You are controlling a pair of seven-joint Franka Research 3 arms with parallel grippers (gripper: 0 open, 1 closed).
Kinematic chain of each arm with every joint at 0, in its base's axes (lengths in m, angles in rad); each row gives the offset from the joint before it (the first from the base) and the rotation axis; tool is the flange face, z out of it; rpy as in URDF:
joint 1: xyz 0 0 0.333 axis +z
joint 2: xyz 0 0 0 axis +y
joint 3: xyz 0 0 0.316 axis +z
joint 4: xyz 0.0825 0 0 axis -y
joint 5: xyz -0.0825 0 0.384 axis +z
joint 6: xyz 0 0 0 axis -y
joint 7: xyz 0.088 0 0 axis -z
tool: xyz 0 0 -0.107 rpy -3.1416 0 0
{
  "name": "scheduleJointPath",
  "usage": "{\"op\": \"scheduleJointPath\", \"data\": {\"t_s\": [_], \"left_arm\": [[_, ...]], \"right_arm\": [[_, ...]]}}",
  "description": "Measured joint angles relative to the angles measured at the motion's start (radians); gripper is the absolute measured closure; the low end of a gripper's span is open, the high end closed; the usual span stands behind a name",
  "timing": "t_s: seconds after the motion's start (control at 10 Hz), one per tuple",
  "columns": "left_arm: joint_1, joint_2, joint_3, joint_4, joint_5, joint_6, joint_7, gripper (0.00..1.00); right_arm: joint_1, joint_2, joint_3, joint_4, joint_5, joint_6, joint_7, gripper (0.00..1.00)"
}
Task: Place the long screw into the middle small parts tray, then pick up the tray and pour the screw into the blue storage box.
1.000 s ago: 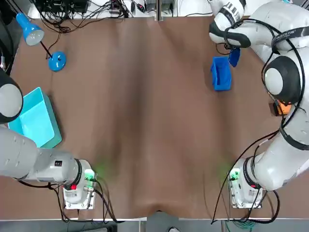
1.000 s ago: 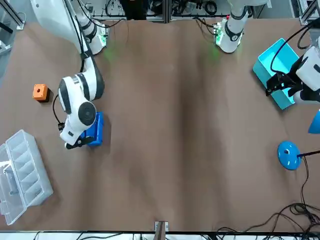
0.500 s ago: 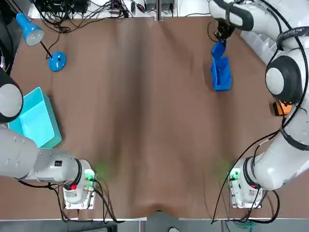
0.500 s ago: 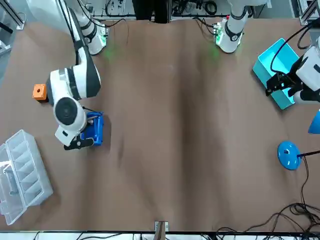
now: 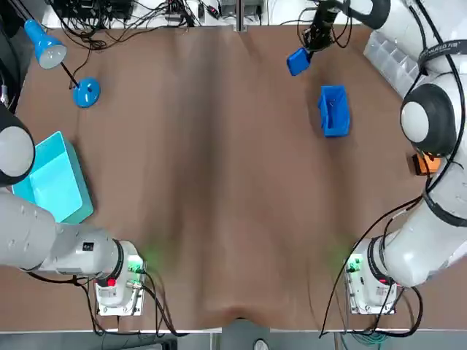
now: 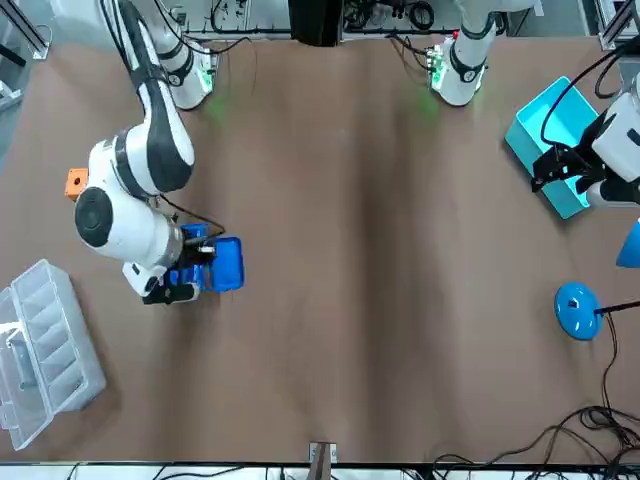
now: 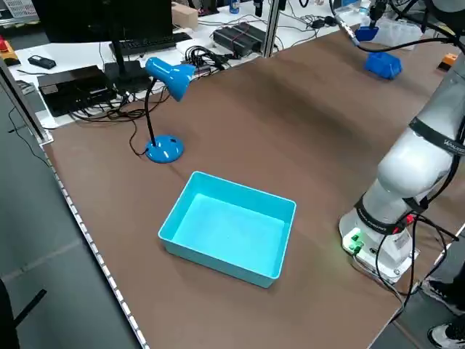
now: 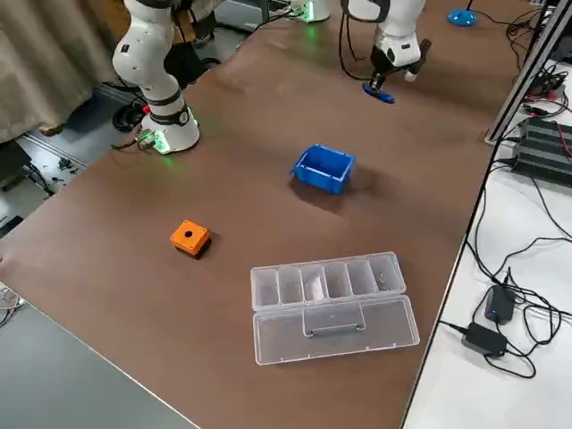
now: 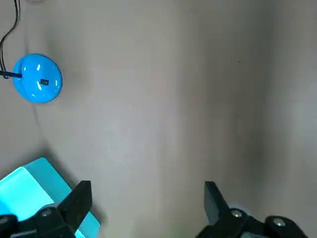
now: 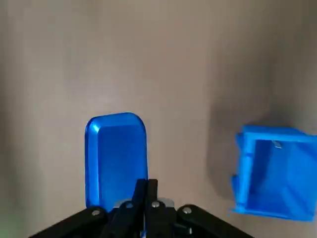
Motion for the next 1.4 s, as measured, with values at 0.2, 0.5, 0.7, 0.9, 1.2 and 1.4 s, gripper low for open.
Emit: {"op": "scheduleJointPath", "data": {"t_s": [0.2, 0.5, 0.7, 0.9, 1.2, 1.4], "left_arm": [[0.0, 0.0, 0.0, 0.001, 0.0, 0.0, 0.0, 0.0], [0.0, 0.0, 0.0, 0.004, 0.0, 0.0, 0.0, 0.0], [-0.001, 0.0, 0.0, 0.004, 0.0, 0.0, 0.0, 0.0], [-0.001, 0.0, 0.0, 0.005, 0.0, 0.0, 0.0, 0.0], [-0.001, 0.0, 0.0, 0.005, 0.0, 0.0, 0.0, 0.0], [-0.001, 0.0, 0.0, 0.005, 0.0, 0.0, 0.001, 0.0]], "right_arm": [[0.078, 0.077, 0.007, 0.035, 0.109, 0.088, 0.001, 0.97], [0.216, 0.241, 0.011, 0.134, 0.206, 0.262, 0.038, 0.97], [0.252, 0.328, 0.05, 0.171, 0.279, 0.374, 0.044, 0.97], [0.259, 0.4, 0.094, 0.2, 0.332, 0.473, 0.059, 0.97], [0.281, 0.472, 0.136, 0.215, 0.36, 0.601, 0.116, 0.97], [0.286, 0.498, 0.145, 0.22, 0.36, 0.638, 0.114, 0.97]]}}
